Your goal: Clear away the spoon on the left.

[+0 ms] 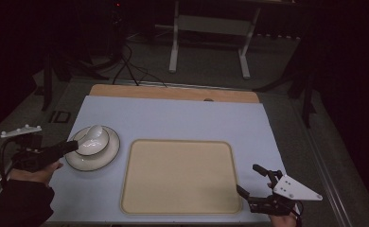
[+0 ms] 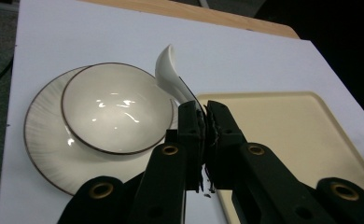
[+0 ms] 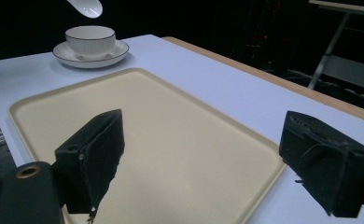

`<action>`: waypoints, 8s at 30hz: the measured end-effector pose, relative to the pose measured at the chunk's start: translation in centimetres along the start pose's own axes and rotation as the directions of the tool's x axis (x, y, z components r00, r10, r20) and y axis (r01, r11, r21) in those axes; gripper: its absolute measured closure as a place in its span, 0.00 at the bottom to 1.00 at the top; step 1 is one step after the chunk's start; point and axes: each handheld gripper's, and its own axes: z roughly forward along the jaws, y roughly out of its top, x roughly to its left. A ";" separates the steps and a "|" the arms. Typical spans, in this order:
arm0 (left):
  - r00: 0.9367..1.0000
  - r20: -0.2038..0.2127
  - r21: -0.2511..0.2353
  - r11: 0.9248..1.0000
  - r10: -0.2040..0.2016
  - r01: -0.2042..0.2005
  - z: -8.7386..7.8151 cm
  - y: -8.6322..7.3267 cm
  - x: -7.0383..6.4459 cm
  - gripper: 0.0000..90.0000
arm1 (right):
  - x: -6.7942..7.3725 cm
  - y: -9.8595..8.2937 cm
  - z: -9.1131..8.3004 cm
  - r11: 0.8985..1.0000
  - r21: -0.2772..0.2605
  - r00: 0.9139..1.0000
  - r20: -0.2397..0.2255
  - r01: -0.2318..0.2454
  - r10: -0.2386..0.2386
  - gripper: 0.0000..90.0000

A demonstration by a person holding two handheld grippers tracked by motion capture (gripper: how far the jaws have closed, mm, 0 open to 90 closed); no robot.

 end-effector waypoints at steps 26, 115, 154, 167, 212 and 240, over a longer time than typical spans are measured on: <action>1.000 0.016 -0.027 1.000 0.009 -0.009 1.6 -1.3 -5.2 0.96 | -0.2 0.1 0.5 1.000 -0.004 1.000 -0.012 -0.006 0.006 0.16; 0.991 -0.129 -0.088 0.996 -0.029 0.017 13.5 -12.2 -14.2 0.95 | -0.1 0.2 0.4 1.000 -0.015 1.000 -0.020 -0.004 0.004 0.16; 0.984 -0.180 0.058 0.998 -0.004 0.015 15.7 -15.0 -13.6 0.83 | -0.2 0.2 0.4 1.000 -0.014 1.000 -0.022 -0.006 0.006 0.16; 0.975 -0.219 0.056 0.998 0.019 -0.007 15.6 -14.8 -13.5 0.73 | -0.2 0.1 0.4 1.000 -0.013 1.000 -0.022 -0.009 0.009 0.16; 0.942 0.182 -0.039 0.959 0.282 -0.279 13.5 -8.2 -13.9 0.01 | -0.3 -0.2 0.1 1.000 0.001 1.000 -0.016 -0.011 0.011 0.16; 0.909 0.224 -0.124 0.936 0.351 -0.331 8.8 -5.7 -9.0 0.01 | -0.1 -0.3 0.4 1.000 0.026 1.000 -0.004 -0.012 0.012 0.16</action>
